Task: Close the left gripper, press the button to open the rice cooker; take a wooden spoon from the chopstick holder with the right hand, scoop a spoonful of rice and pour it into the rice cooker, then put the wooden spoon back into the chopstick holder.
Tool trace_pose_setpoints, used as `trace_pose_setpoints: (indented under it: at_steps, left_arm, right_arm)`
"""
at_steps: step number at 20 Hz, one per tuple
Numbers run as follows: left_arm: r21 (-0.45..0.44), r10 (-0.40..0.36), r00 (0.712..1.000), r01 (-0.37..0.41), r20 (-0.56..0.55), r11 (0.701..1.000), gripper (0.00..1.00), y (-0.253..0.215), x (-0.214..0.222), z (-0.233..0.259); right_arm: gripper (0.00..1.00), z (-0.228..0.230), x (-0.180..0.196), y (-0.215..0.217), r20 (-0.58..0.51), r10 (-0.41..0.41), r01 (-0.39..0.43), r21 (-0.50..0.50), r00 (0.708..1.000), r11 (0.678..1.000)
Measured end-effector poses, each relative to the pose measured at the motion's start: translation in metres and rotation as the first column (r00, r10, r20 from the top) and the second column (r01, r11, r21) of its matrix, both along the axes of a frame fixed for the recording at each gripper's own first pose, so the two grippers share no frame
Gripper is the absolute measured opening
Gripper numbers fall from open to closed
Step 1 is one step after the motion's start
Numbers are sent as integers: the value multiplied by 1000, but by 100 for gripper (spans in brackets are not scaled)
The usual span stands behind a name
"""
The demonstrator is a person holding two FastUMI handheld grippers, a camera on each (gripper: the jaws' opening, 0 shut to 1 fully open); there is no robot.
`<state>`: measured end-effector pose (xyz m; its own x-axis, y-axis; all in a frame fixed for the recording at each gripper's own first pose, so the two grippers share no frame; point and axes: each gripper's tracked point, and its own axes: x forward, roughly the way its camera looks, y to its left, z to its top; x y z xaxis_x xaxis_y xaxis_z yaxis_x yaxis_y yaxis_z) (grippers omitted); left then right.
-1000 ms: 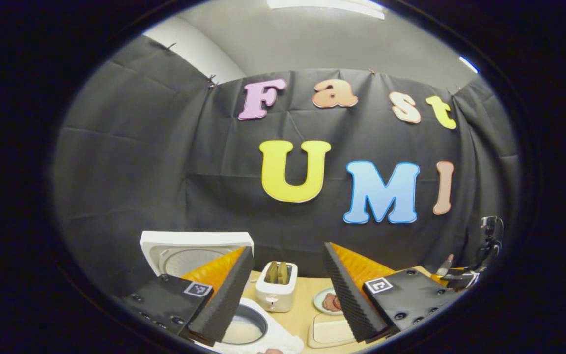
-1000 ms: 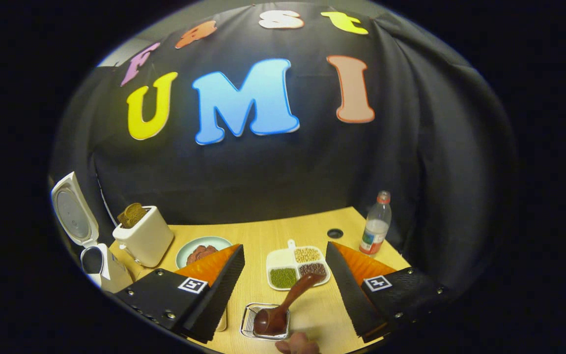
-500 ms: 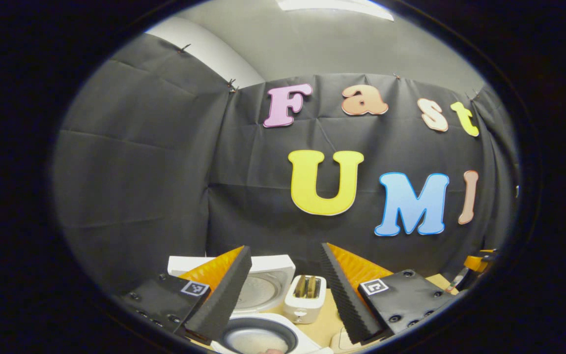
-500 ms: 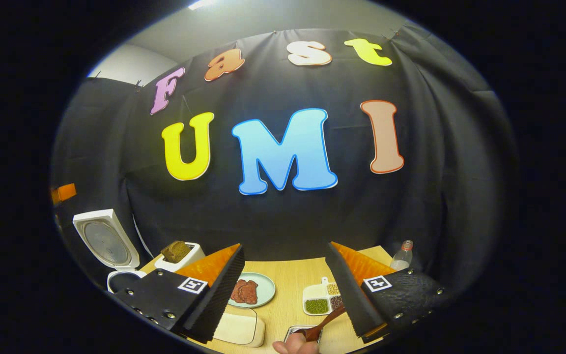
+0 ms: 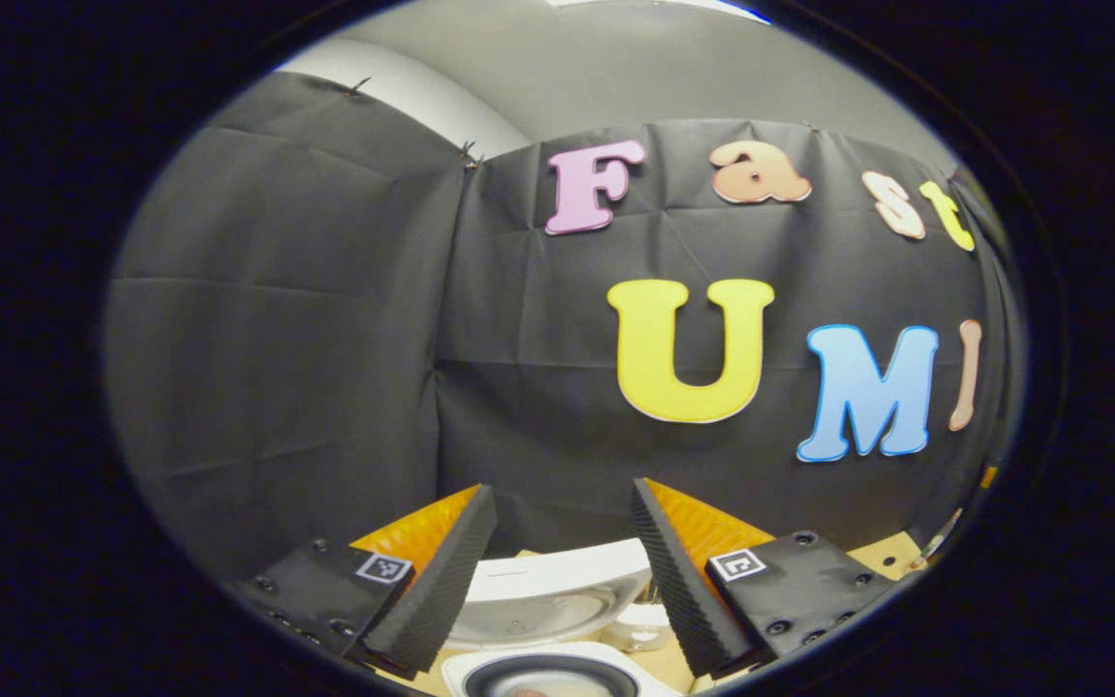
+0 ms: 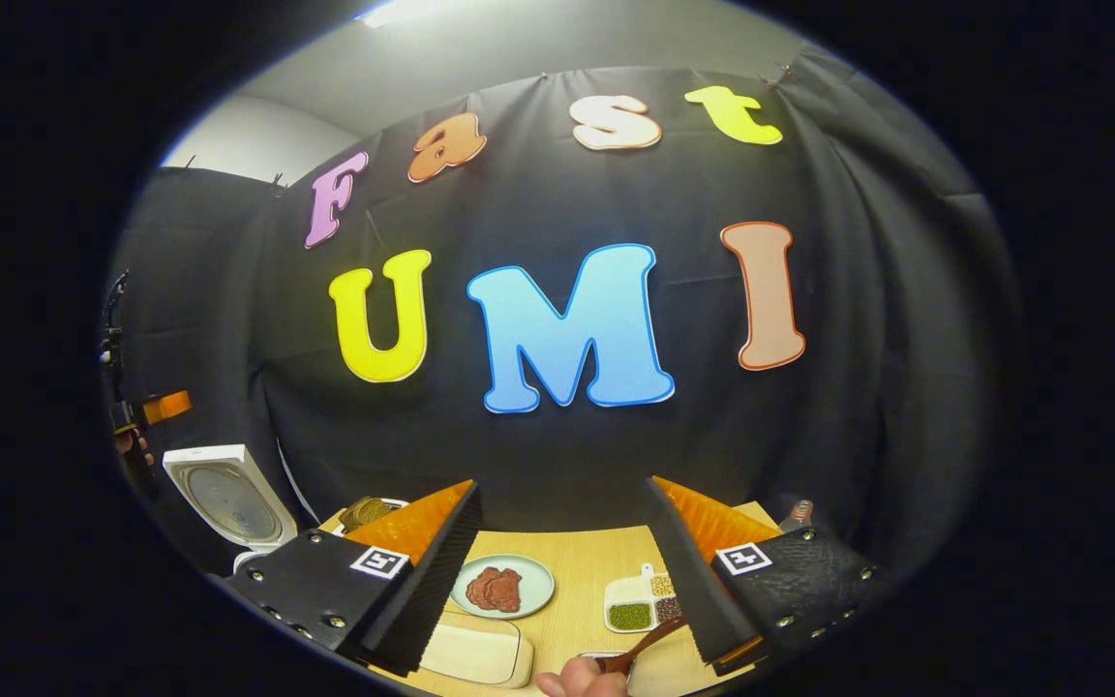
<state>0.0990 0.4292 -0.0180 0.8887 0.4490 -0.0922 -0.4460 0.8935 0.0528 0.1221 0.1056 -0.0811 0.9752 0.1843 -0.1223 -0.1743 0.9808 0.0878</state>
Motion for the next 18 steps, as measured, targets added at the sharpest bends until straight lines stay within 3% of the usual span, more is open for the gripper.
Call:
trace_pose_setpoints:
  at_steps: [8,15,16,17,18]
  left_arm:
    - [-40,92,993,-95,-79,995,98,52,21,-47]
    - [-94,101,981,-117,-166,989,96,68,35,-85]
    - [-54,115,976,-127,-186,990,94,71,32,-86]
    - [-43,118,973,-129,-200,991,99,70,31,-89]
    - [-48,129,972,-141,-197,989,98,69,30,-89]
  right_arm:
    - [97,14,6,5,30,4,-5,18,1000,1000]
    - [100,11,4,7,28,16,-17,13,999,1000]
    - [100,10,4,6,29,16,-16,10,999,1000]
    - [100,6,4,7,26,16,-16,7,1000,1000]
    - [100,5,3,8,23,20,-20,7,1000,1000]
